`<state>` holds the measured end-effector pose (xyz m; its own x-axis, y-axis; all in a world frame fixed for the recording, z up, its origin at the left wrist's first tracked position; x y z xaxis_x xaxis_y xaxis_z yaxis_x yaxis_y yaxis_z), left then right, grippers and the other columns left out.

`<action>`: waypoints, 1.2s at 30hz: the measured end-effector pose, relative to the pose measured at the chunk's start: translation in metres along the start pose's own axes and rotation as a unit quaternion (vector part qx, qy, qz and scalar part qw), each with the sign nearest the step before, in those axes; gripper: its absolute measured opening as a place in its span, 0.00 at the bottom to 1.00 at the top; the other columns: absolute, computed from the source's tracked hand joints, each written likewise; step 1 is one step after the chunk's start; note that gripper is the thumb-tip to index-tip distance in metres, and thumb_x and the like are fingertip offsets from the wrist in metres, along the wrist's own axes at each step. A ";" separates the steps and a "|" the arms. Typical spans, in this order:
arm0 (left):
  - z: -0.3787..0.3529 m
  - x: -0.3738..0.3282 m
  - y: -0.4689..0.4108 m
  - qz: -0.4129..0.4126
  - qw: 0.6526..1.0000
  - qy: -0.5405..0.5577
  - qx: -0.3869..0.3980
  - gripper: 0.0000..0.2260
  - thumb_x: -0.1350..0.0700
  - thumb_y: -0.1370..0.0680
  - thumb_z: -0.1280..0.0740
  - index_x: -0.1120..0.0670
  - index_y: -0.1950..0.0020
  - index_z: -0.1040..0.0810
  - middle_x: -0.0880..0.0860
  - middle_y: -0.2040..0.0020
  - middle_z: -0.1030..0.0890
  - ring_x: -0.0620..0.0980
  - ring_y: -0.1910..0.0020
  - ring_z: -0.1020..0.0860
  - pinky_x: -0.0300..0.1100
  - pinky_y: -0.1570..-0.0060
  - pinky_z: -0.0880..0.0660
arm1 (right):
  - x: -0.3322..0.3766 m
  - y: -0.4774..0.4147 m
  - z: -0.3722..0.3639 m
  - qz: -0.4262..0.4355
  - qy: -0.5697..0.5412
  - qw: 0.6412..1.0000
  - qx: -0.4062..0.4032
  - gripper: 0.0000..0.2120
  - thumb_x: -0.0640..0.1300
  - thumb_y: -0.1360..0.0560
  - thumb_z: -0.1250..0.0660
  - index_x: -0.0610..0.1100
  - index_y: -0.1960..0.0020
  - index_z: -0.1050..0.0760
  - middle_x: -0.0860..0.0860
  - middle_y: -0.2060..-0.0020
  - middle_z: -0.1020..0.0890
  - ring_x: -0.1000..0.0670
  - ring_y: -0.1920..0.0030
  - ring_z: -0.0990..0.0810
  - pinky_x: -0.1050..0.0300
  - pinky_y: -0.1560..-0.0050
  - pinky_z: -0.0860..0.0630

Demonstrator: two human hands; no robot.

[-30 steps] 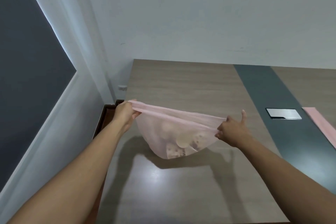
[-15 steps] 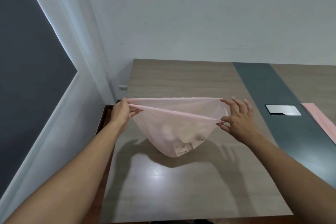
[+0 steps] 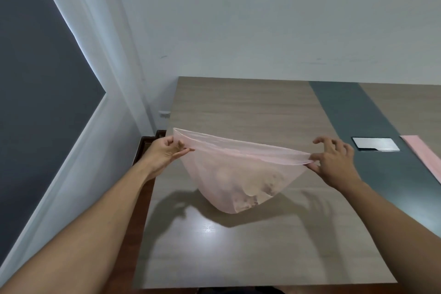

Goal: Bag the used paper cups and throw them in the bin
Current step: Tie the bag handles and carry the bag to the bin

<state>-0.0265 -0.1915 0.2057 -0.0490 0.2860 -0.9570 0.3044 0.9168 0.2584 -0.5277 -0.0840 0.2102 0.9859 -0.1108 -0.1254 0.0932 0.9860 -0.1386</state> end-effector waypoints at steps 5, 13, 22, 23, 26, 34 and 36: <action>-0.007 0.001 -0.002 0.008 0.996 -0.089 0.007 0.14 0.63 0.22 0.22 0.63 0.37 0.15 0.62 0.39 0.12 0.57 0.39 0.12 0.46 0.34 0.18 | -0.015 0.003 -0.005 -0.036 -0.016 0.999 0.017 0.16 0.70 0.21 0.34 0.64 0.51 0.11 0.56 0.35 0.21 0.44 0.32 0.27 0.38 0.31 0.36; -0.027 -0.004 -0.013 -0.038 0.977 -0.132 -0.163 0.09 0.51 0.14 0.30 0.50 0.50 0.12 0.39 0.68 0.19 0.35 0.69 0.26 0.38 0.61 0.30 | -0.009 -0.005 0.014 -0.091 -0.299 0.949 0.049 0.11 0.54 0.17 0.28 0.60 0.57 0.14 0.52 0.51 0.11 0.51 0.54 0.16 0.55 0.52 0.26; -0.068 -0.016 -0.022 -0.010 0.968 0.246 -0.056 0.19 0.47 0.09 0.48 0.53 0.53 0.27 0.56 0.61 0.18 0.58 0.46 0.12 0.54 0.31 0.22 | 0.026 -0.019 0.024 -0.181 -0.603 0.773 0.076 0.16 0.51 0.14 0.32 0.41 0.48 0.12 0.52 0.52 0.09 0.49 0.47 0.12 0.45 0.36 0.16; -0.074 -0.019 -0.022 -0.009 0.973 0.226 -0.035 0.20 0.46 0.09 0.48 0.52 0.58 0.31 0.52 0.68 0.28 0.55 0.60 0.14 0.51 0.37 0.19 | 0.029 -0.022 0.025 -0.187 -0.632 0.748 0.081 0.17 0.50 0.14 0.32 0.37 0.46 0.12 0.50 0.52 0.10 0.47 0.45 0.12 0.43 0.34 0.17; -0.087 -0.024 -0.026 -0.012 0.989 0.146 0.013 0.20 0.45 0.09 0.47 0.50 0.59 0.32 0.48 0.71 0.41 0.47 0.76 0.40 0.40 0.66 0.25 | 0.039 -0.032 0.030 -0.201 -0.692 0.688 0.089 0.15 0.40 0.16 0.36 0.28 0.46 0.17 0.46 0.48 0.10 0.43 0.41 0.13 0.41 0.30 0.19; -0.130 -0.034 -0.013 -0.079 0.901 -0.402 0.144 0.35 0.25 0.27 0.27 0.28 0.21 0.31 0.35 0.23 0.25 0.40 0.27 0.23 0.40 0.31 0.26 | 0.078 -0.047 0.054 -0.158 -0.738 0.646 0.114 0.09 0.41 0.15 0.34 0.39 0.52 0.20 0.48 0.57 0.15 0.49 0.53 0.16 0.43 0.35 0.18; -0.140 -0.032 -0.013 -0.069 0.892 -0.428 0.127 0.43 0.22 0.32 0.26 0.29 0.19 0.33 0.36 0.24 0.22 0.43 0.30 0.20 0.42 0.33 0.22 | 0.087 -0.047 0.061 -0.104 -0.717 0.677 0.132 0.11 0.46 0.14 0.31 0.40 0.52 0.22 0.44 0.53 0.13 0.46 0.49 0.13 0.45 0.36 0.16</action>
<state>-0.1621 -0.1734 0.2517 0.6087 -0.2429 -0.7553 0.5632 0.8028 0.1957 -0.4376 -0.1326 0.2661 0.0511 -0.2016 0.9781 0.0856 0.9767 0.1968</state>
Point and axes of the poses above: each hand's wrist, its own y-axis away from the middle knuckle, its own z-axis out of the back of the hand, x = y × z, the point moved 1 cm from there along -y, towards the middle knuckle
